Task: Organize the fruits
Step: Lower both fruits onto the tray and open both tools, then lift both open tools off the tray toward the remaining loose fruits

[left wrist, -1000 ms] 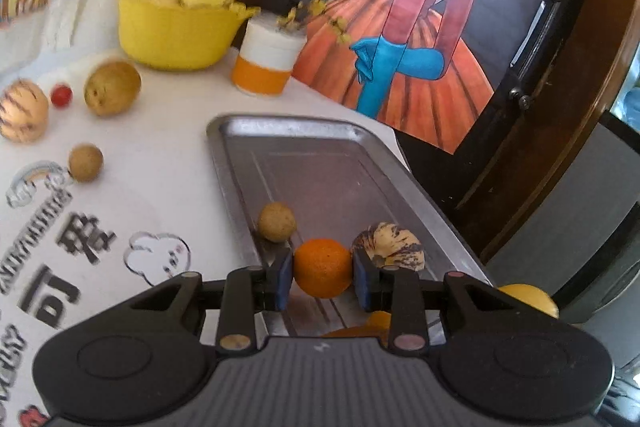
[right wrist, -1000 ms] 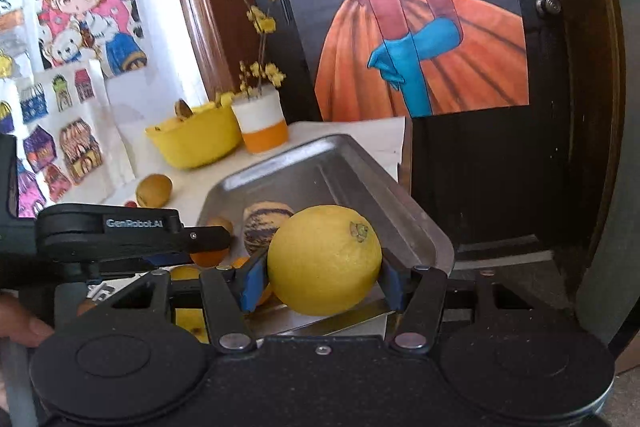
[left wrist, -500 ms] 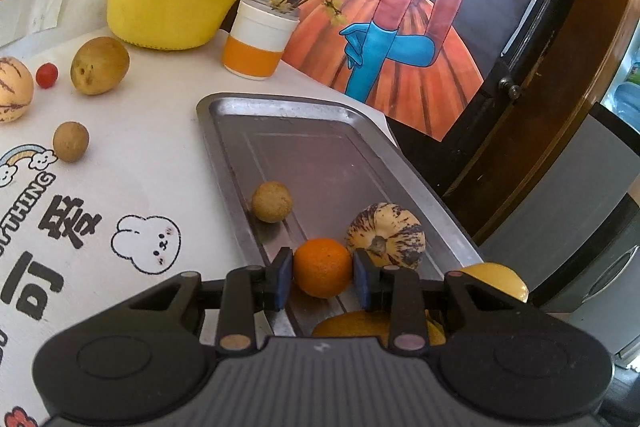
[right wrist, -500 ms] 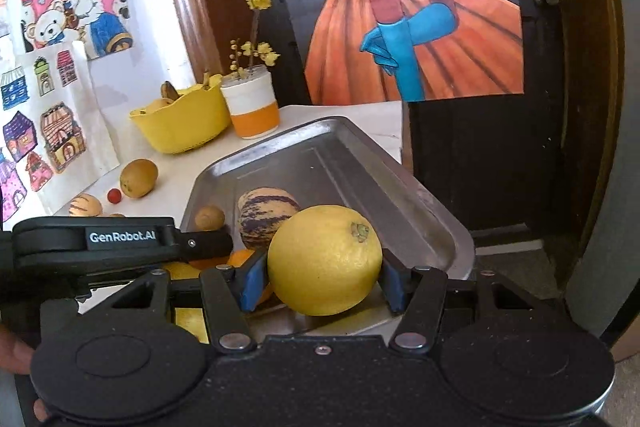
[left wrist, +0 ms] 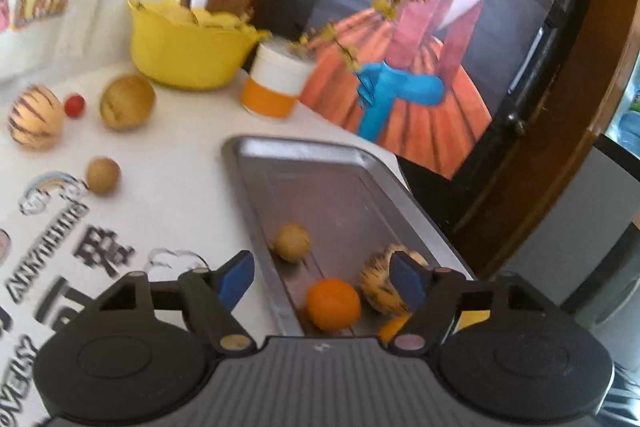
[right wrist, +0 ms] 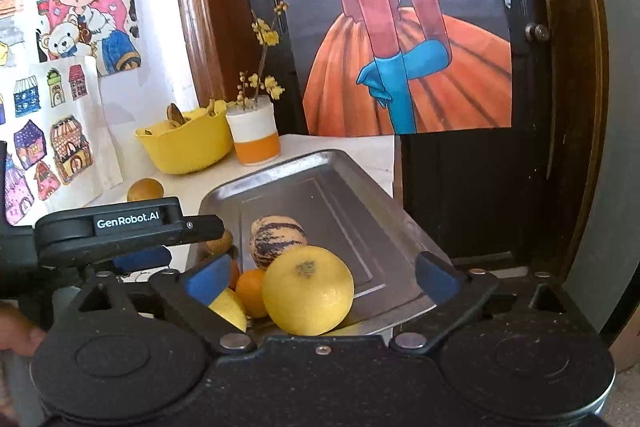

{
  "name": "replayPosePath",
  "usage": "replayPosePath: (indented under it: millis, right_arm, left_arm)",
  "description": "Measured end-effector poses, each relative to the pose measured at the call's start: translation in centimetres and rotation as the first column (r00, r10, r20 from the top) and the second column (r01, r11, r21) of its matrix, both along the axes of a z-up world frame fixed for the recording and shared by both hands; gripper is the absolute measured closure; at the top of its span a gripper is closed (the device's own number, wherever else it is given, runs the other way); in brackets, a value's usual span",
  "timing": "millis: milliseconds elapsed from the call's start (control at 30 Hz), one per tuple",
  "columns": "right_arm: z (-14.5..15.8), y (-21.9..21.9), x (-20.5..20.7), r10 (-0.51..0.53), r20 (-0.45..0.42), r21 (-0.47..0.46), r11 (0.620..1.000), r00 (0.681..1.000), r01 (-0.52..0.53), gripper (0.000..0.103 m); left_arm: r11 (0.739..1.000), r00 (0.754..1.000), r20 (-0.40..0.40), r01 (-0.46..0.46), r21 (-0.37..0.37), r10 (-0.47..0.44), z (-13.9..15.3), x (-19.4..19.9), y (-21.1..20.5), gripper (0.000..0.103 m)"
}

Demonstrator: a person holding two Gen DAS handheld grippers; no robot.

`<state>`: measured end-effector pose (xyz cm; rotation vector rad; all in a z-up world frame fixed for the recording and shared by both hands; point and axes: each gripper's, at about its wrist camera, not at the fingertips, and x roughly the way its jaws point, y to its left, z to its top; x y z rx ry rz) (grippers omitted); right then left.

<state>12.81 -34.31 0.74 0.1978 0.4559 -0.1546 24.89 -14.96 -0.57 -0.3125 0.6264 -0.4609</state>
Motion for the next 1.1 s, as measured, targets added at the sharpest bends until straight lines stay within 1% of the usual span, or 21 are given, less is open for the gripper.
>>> replayPosePath:
  millis: [67, 133, 167, 233, 300, 400, 533, 633, 733, 800, 900, 967, 1100]
  right_arm:
    - [0.3, 0.2, -0.5, 0.007, 0.009, -0.005, 1.0, 1.0, -0.007, 0.002]
    - [0.7, 0.3, -1.1, 0.007, 0.013, -0.007, 1.0, 1.0, -0.007, 0.001]
    - [0.8, 0.4, -1.4, 0.011, 0.016, -0.007, 1.0, 1.0, -0.011, 0.001]
    - [1.2, 0.7, -2.1, 0.023, 0.028, -0.009, 1.0, 0.999, -0.023, 0.001]
    - [1.5, 1.1, -2.8, 0.032, 0.042, -0.016, 0.999, 0.999, -0.031, 0.001]
    - [1.8, 2.1, -3.4, 0.065, 0.042, -0.015, 0.998, 0.997, -0.065, 0.001]
    - [2.5, 3.8, -4.5, 0.126, 0.047, -0.033, 0.992, 0.991, -0.125, 0.001]
    - [2.9, 5.3, -5.0, 0.175, 0.019, -0.063, 0.983, 0.984, -0.173, 0.001]
    - [3.1, 6.7, -6.0, 0.193, 0.003, -0.088, 0.977, 0.981, -0.192, 0.001]
    - [3.0, 7.6, -6.7, 0.209, -0.005, -0.083, 0.974, 0.978, -0.209, 0.001]
    - [2.8, 8.7, -7.3, 0.232, -0.029, -0.068, 0.97, 0.972, -0.233, 0.001]
    - [2.6, 9.7, -7.7, 0.258, -0.042, -0.065, 0.963, 0.965, -0.26, 0.001]
    - [2.0, 11.8, -7.8, 0.33, -0.104, -0.055, 0.94, 0.938, -0.336, 0.001]
  left_arm:
    - [0.999, 1.0, -0.004, -0.015, -0.032, 0.015, 0.1, 0.1, 0.5, 0.022]
    - [0.998, 1.0, -0.006, -0.03, -0.056, 0.03, 0.4, 0.1, 1.0, 0.016]
    - [0.998, 0.999, -0.007, -0.043, -0.053, 0.043, 0.7, -0.1, 1.2, 0.014]
    - [0.997, 0.997, -0.011, -0.074, -0.034, 0.073, 1.3, -0.8, 1.8, 0.006]
    - [0.995, 0.995, 0.005, -0.103, 0.003, 0.103, 2.0, -2.1, 2.6, 0.001]
    - [0.989, 0.989, 0.044, -0.142, 0.051, 0.139, 3.0, -4.3, 4.2, 0.001]
    - [0.973, 0.975, 0.073, -0.214, 0.091, 0.208, 3.8, -7.1, 6.5, 0.001]
    - [0.96, 0.967, 0.088, -0.248, 0.131, 0.238, 4.0, -8.8, 7.9, 0.001]
    - [0.945, 0.96, 0.102, -0.277, 0.174, 0.262, 4.0, -10.5, 9.2, 0.001]
    - [0.936, 0.952, 0.113, -0.3, 0.181, 0.283, 4.0, -11.6, 10.3, 0.001]
    - [0.921, 0.942, 0.108, -0.334, 0.2, 0.318, 4.2, -12.8, 11.8, 0.001]
    - [0.911, 0.932, 0.11, -0.361, 0.2, 0.345, 4.2, -13.8, 12.9, 0.001]
    - [0.895, 0.917, 0.106, -0.398, 0.201, 0.384, 4.2, -15.1, 15.0, 0.0]
